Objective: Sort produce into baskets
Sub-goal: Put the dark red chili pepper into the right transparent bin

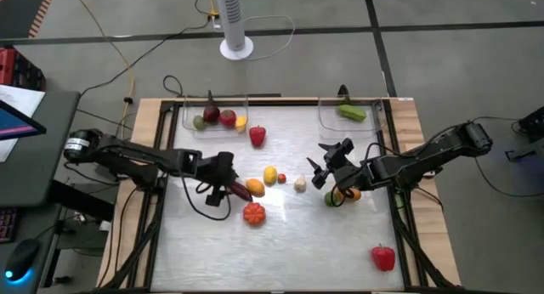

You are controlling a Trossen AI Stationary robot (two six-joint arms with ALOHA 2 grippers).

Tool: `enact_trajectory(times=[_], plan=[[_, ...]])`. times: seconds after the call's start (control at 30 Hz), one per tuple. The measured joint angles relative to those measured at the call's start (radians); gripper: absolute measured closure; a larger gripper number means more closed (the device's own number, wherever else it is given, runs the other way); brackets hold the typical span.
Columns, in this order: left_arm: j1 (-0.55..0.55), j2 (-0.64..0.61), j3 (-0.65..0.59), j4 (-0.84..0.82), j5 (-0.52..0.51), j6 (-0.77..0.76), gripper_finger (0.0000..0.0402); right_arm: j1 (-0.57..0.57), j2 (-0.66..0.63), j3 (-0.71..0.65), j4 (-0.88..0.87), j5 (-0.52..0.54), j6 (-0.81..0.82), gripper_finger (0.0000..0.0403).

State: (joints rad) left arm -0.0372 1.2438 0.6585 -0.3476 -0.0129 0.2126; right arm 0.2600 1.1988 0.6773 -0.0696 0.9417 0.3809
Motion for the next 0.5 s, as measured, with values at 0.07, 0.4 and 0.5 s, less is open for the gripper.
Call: enact_trajectory(times=[0.07, 0.4, 0.5], plan=[[-0.011, 0.001, -0.017, 0.009, -0.002, -0.017, 0.0134, 0.0, 0.0, 0.0, 0.002, -0.001, 0.0, 0.0082], [-0.01, 0.002, -0.145, 0.175, -0.064, -0.054, 0.0134, 0.0, 0.0, 0.0, 0.004, -0.001, 0.002, 0.0082], [-0.01, 0.004, -0.178, 0.223, -0.064, -0.06, 0.0134, 0.0, 0.0, 0.0, 0.004, -0.001, 0.002, 0.0082]])
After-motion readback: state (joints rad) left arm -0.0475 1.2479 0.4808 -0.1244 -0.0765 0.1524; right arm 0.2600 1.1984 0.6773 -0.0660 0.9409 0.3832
